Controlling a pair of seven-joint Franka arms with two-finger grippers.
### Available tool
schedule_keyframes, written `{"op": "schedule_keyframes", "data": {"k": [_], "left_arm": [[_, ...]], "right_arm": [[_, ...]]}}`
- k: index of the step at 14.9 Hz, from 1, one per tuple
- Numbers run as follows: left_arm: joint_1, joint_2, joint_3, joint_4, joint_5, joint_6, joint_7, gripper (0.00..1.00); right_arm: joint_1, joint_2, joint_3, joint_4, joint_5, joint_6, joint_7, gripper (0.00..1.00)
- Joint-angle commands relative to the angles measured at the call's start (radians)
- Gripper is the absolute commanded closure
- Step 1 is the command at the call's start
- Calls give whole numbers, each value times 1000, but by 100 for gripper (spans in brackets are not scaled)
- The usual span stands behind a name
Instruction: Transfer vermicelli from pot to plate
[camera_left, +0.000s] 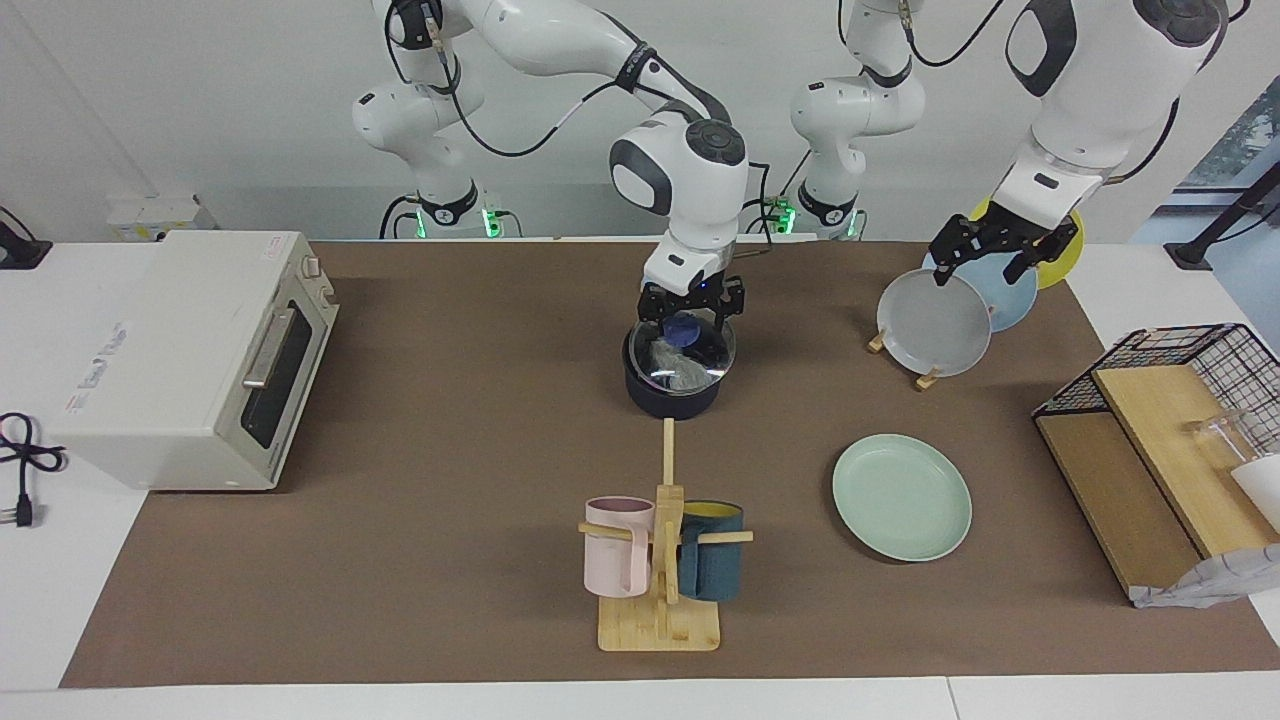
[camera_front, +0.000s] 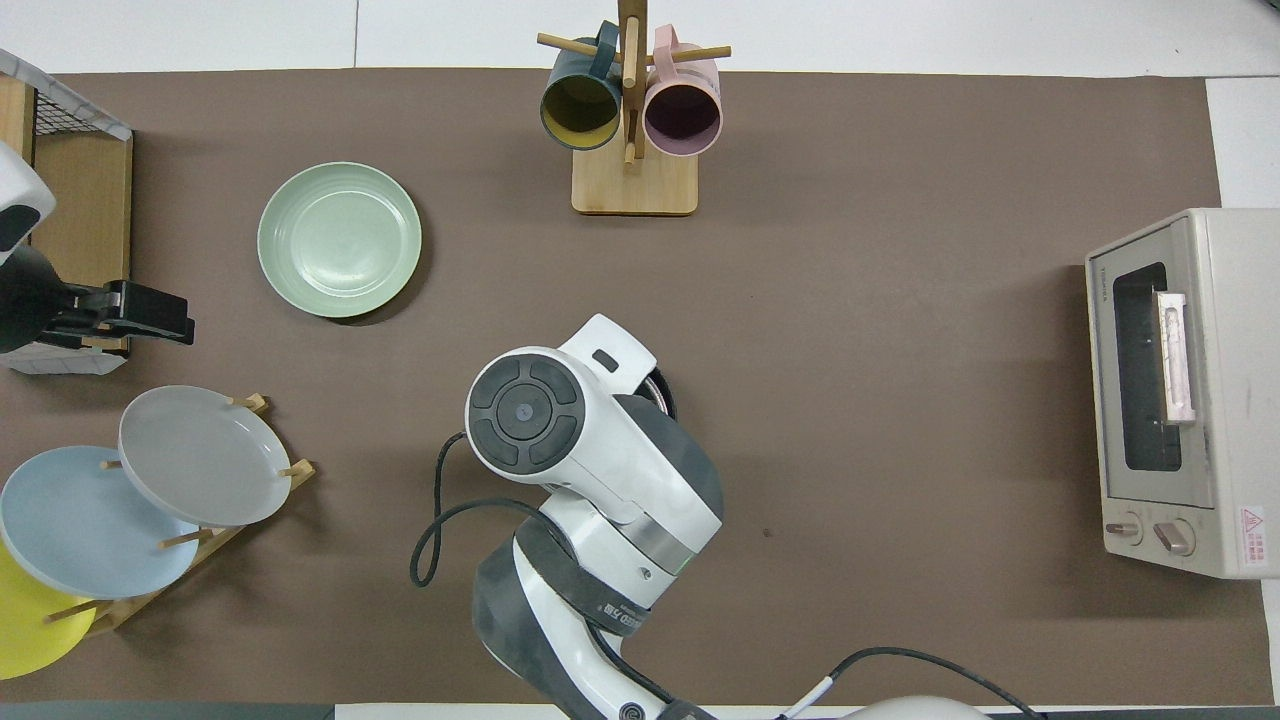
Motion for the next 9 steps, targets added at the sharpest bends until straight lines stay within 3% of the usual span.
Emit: {"op": "schedule_keyframes", "data": {"k": [1, 9], "left_arm": [[7, -18, -2, -7, -15, -14, -1, 0], [9, -18, -2, -8, -15, -10, -1, 0]], "right_arm": [[3, -15, -2, -31, -12, 7, -9, 16], [-3, -15, -2, -28, -44, 3, -43, 9]]}}
